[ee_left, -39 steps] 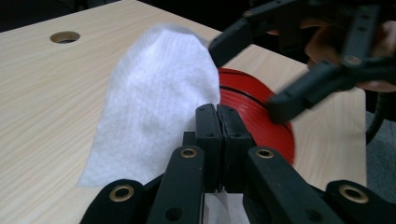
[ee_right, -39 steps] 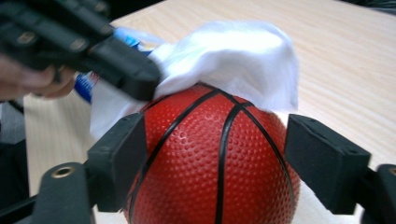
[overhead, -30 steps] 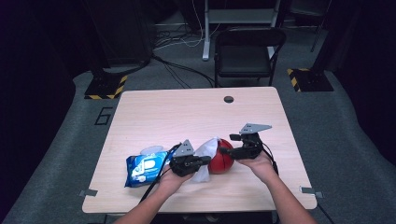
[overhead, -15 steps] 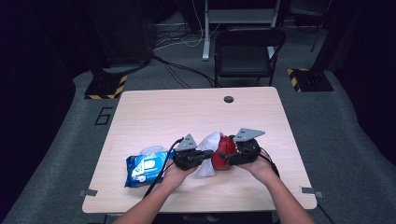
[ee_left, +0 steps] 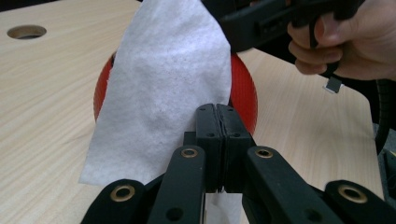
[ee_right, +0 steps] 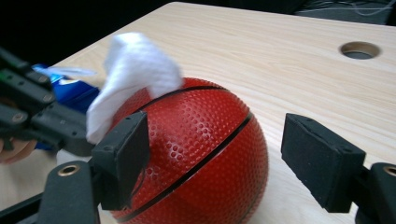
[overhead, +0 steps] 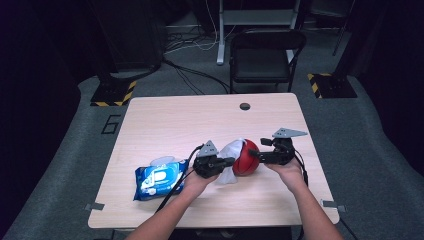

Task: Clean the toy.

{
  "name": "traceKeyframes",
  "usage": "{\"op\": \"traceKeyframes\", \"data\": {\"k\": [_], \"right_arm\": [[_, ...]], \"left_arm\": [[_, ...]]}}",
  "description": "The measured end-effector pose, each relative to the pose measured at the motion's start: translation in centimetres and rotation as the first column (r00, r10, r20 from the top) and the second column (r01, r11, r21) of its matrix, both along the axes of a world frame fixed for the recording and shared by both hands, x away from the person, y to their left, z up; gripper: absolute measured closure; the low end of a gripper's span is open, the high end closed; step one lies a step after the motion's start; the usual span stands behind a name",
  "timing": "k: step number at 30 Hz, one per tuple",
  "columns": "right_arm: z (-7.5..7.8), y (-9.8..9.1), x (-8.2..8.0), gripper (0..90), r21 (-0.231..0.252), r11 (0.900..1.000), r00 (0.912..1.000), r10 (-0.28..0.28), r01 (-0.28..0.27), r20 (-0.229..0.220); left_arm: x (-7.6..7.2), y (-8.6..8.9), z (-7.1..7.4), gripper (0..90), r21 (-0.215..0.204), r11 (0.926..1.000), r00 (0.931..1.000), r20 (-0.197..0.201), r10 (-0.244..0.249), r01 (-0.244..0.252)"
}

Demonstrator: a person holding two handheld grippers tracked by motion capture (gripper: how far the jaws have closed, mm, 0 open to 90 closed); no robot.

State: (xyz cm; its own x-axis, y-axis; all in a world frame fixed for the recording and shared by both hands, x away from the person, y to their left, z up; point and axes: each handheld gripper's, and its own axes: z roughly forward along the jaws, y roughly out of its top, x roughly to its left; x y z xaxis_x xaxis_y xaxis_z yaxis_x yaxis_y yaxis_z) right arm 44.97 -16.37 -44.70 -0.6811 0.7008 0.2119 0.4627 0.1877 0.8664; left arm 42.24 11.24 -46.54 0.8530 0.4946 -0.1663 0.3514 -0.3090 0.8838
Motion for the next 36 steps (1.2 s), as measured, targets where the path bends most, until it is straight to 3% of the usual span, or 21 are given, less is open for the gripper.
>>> {"op": "traceKeyframes", "data": {"k": [2,4,6,9,12,15,19,22,25,30,36], "right_arm": [[0.2,-0.4,0.0,23.1,-0.005,0.9999,0.9999,-0.016,0.016,0.003],[0.7,-0.4,-0.6,22.4,-0.06,0.9979,0.9987,-0.019,0.022,0.048],[1.3,0.2,-1.5,21.5,-0.071,0.9974,0.9956,0.014,-0.008,0.093],[1.8,2.4,-2.1,21.2,-0.198,0.9783,0.9841,0.092,-0.061,0.152],[1.0,3.3,-1.4,20.3,-0.267,0.9621,0.9874,0.092,-0.055,0.129],[0.6,2.3,-0.7,20.4,-0.198,0.9792,0.9943,0.061,-0.043,0.087],[0.3,0.6,0.0,20.5,-0.124,0.9916,0.9987,0.04,-0.035,0.032],[0.0,-0.4,0.1,21.3,-0.09,0.9957,0.9995,0.025,-0.023,0.02],[-0.2,-1.2,0.0,21.5,-0.069,0.9975,0.9997,0.02,-0.019,0.011],[-0.3,-1.8,0.0,21.7,-0.058,0.9983,0.9999,0.009,-0.008,0.008],[-0.4,-1.8,0.0,21.7,-0.054,0.9984,0.9999,0.016,-0.016,0.0]], "left_arm": [[0.1,0.0,-0.1,88.5,0.001,1.0,1.0,-0.007,-0.003,0.003],[0.4,0.1,-0.1,88.5,-0.003,0.9999,0.9999,-0.004,0.012,-0.012],[0.7,0.1,0.0,88.5,-0.011,0.9998,0.9998,-0.008,0.017,-0.018],[1.1,-0.1,0.2,88.5,-0.011,0.9999,0.9999,-0.007,0.012,-0.012],[1.3,-0.4,0.3,88.5,-0.007,0.9999,0.9999,-0.006,0.014,-0.014],[1.6,-0.4,-0.2,88.4,0.009,0.9998,0.9998,-0.014,0.016,-0.016],[1.9,-0.8,-0.7,88.4,0.007,0.9997,0.9994,-0.024,0.024,-0.024],[2.2,-0.9,-1.2,88.4,0.043,0.9982,0.9987,-0.028,0.043,-0.042],[2.6,-1.0,-1.8,88.4,0.062,0.996,0.9961,-0.058,0.067,-0.063],[2.3,-1.2,-1.5,88.3,0.101,0.993,0.9967,-0.047,0.067,-0.062],[0.9,-1.8,1.1,88.3,0.009,0.9992,0.9992,-0.001,-0.039,0.039]]}}
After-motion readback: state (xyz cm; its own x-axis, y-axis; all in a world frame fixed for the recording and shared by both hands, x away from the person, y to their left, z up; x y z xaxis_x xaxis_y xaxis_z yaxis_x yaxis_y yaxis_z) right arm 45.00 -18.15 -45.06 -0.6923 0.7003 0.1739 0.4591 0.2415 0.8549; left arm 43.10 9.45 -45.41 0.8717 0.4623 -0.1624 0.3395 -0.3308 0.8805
